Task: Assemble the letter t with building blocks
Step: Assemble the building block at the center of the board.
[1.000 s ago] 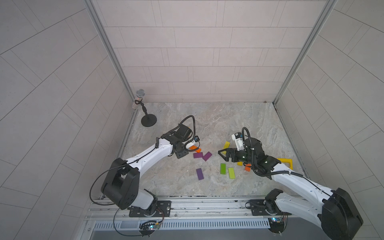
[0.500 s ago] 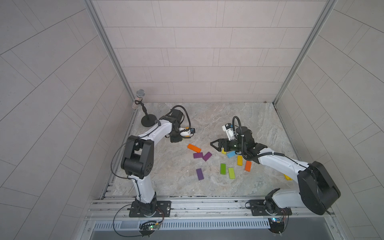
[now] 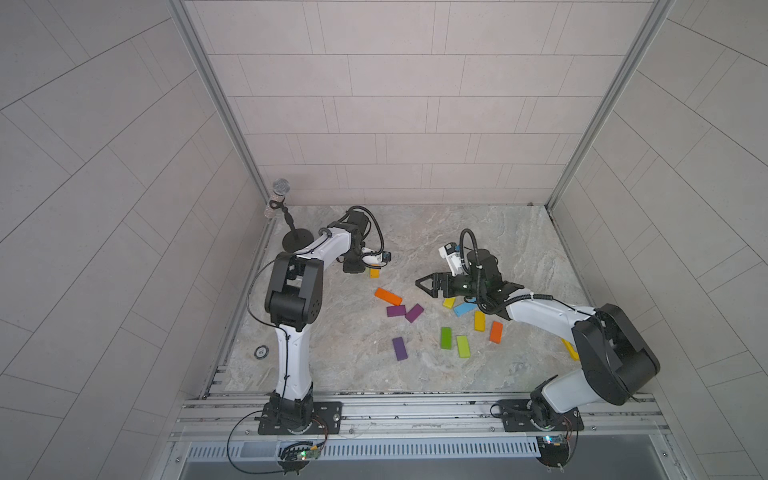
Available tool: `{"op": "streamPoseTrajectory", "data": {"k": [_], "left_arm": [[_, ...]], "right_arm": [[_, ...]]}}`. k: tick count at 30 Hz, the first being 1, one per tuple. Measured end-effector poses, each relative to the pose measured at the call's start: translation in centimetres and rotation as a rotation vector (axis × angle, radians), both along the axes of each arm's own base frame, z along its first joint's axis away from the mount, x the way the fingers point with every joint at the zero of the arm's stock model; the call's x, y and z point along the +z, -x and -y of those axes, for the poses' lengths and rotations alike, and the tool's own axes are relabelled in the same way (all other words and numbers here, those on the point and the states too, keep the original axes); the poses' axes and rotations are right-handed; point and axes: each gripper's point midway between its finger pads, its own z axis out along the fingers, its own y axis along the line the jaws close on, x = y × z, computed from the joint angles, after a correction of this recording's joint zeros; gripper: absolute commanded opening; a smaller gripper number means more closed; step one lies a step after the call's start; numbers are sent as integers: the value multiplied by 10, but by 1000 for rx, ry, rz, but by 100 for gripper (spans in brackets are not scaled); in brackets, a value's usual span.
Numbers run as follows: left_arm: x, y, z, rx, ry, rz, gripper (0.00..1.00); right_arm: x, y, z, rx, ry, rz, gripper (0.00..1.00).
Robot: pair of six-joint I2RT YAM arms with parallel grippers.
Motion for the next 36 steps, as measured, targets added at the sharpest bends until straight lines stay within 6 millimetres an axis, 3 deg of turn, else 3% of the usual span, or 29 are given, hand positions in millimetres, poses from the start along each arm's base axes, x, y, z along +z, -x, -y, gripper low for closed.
{"op": "streamPoseTrajectory", "data": {"k": [9, 24, 36], "left_arm": [[-5, -7, -2, 6, -4, -12, 17], [-3, -7, 1, 4, 16, -19, 17], [-18, -5, 2, 6, 19, -54, 17]], "right_arm": [[-8, -6, -3, 6, -23, -16, 100], [-3, -9, -3, 5, -48, 0, 100], [-1, -9, -3, 7, -56, 1, 100]]}}
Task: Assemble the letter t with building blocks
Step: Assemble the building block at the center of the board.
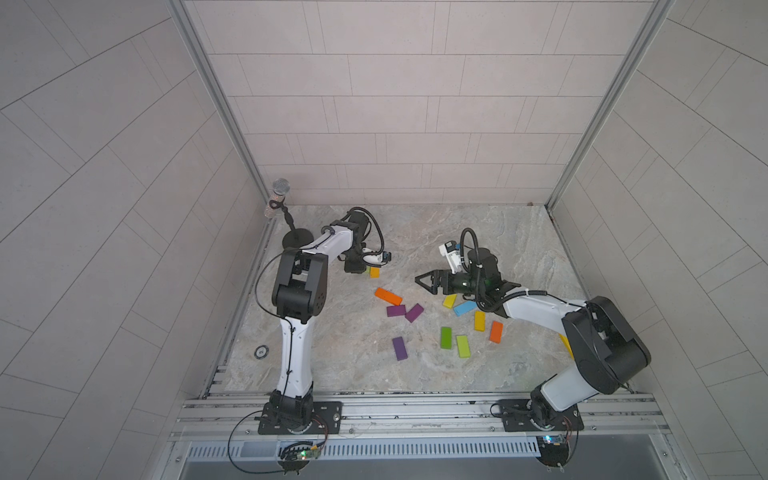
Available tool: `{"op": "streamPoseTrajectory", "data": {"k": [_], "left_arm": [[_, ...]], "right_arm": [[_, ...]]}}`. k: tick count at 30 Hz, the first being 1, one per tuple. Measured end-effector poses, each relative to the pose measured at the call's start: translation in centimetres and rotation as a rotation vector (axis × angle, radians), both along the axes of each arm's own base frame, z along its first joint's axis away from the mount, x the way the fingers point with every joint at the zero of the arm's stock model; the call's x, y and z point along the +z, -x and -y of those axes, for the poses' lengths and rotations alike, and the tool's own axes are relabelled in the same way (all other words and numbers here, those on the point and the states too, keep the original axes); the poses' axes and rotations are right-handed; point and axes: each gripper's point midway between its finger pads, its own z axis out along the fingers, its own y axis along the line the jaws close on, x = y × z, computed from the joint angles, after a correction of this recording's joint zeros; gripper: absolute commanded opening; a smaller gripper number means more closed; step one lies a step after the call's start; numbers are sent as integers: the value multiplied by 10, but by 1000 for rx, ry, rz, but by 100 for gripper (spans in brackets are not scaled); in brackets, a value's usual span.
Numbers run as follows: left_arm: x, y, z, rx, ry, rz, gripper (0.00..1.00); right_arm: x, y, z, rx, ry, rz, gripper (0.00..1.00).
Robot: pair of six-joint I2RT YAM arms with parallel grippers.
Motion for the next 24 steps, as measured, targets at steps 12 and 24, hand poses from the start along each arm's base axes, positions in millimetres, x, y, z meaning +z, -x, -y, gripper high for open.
{"op": "streamPoseTrajectory", "data": {"k": [12, 24], "left_arm": [[-1, -6, 1, 7, 3, 5, 17], [0, -9, 2, 18, 4, 10, 31]], "right_arm": [[-3, -1, 0, 0, -9, -13, 100], [-4, -1, -1, 4, -19, -21, 100]]}}
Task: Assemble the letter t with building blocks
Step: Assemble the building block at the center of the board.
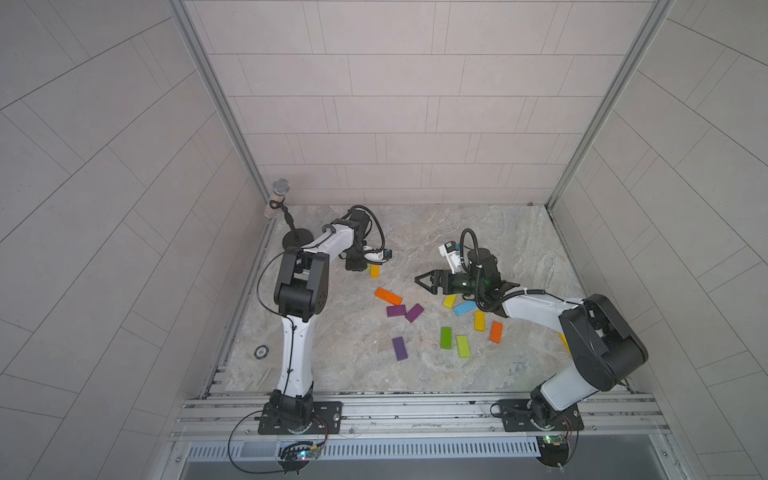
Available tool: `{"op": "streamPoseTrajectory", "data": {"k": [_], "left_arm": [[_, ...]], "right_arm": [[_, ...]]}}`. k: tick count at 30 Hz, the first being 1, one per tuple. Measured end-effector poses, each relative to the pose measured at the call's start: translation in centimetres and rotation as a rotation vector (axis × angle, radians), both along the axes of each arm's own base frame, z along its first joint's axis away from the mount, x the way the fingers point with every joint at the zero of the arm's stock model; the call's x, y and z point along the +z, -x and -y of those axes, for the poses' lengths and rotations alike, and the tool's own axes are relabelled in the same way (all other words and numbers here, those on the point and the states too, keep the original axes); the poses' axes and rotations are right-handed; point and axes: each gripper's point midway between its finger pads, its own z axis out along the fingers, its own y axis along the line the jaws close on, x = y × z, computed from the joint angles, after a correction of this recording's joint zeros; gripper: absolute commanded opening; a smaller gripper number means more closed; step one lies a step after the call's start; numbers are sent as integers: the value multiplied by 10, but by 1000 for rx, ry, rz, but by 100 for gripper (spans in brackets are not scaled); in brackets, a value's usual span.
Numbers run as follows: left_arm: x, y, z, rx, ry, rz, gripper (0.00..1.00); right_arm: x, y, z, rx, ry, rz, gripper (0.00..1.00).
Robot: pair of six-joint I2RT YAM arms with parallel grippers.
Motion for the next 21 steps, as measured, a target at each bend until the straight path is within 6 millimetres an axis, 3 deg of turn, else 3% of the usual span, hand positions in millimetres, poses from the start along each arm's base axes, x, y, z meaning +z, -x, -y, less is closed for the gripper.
{"op": "streamPoseTrajectory", "data": {"k": [21], "left_arm": [[0, -5, 3, 12, 19, 22, 47]], "right_arm": [[2, -2, 0, 1, -12, 8, 100]]}}
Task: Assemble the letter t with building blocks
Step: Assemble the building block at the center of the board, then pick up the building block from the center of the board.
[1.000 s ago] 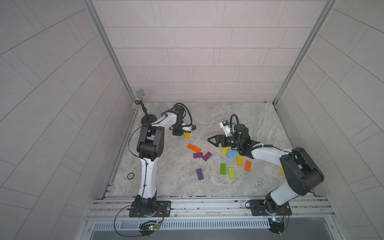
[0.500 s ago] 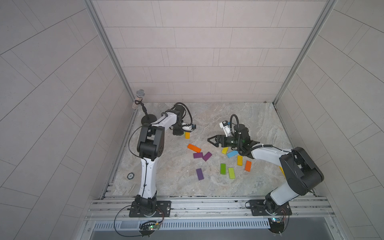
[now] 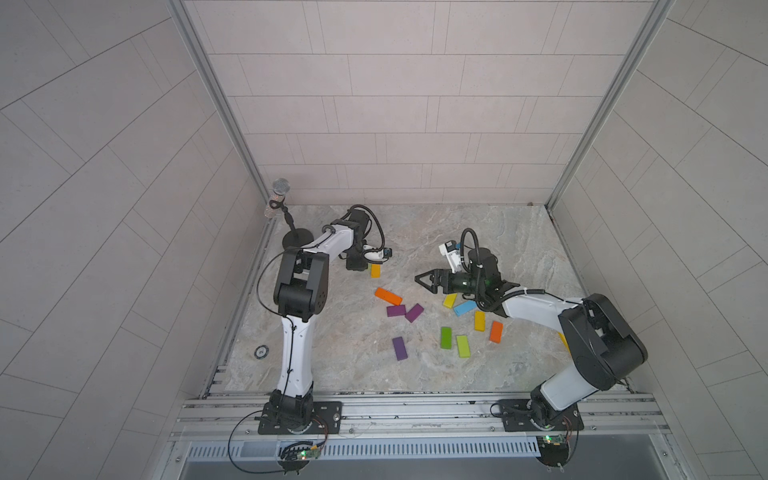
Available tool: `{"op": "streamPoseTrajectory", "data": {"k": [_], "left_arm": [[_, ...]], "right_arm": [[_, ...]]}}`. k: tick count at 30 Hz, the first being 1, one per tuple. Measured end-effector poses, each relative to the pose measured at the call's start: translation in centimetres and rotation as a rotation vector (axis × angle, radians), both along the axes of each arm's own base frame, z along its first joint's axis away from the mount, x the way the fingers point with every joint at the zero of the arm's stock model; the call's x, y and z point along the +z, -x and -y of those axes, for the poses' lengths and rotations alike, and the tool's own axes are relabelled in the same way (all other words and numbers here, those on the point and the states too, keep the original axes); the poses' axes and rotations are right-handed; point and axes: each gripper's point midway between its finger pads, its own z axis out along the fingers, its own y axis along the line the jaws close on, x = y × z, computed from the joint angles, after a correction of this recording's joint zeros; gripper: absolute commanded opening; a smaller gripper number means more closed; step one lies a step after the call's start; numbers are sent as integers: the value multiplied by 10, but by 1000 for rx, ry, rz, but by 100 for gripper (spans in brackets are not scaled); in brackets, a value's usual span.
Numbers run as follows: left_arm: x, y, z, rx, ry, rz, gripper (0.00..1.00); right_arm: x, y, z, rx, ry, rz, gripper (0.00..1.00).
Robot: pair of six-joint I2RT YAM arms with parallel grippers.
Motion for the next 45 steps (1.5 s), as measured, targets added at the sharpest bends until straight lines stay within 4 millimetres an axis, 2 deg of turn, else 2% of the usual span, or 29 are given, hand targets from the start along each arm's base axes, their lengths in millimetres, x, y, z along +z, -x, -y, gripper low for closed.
{"op": "streamPoseTrajectory", "data": {"k": [7, 11, 17, 18, 19, 23, 29, 33, 37, 40, 45], "left_arm": [[2, 4, 2, -2, 14, 2, 50], [14, 6, 4, 7, 40, 19, 54], [60, 9, 10, 27, 110, 108, 63], [70, 10, 13, 33, 124, 132, 67], [81, 11, 14, 44, 139, 159, 76], [114, 18, 17, 116, 193, 262, 93], [145, 52, 33, 198, 265, 380, 95], [152, 87, 60, 217, 313, 394, 95], [156, 115, 90, 265, 399, 329, 94], [152, 130, 102, 323, 448, 284, 90], [124, 167, 116, 352, 448, 241, 85]], "right_arm": [[-5, 1, 0, 0, 3, -13, 100], [-6, 1, 0, 0, 2, -13, 100], [-9, 5, 2, -3, 6, -26, 100], [-10, 6, 3, -5, 9, -30, 100], [-10, 7, 4, -7, 13, -34, 100], [-2, 13, 9, -23, 32, -31, 100], [17, 42, 16, -43, 56, 13, 100], [22, 70, 25, -55, 86, 43, 100], [19, 96, 38, -80, 117, 53, 100], [13, 113, 52, -112, 137, 47, 100], [0, 132, 68, -156, 162, 26, 100]]}}
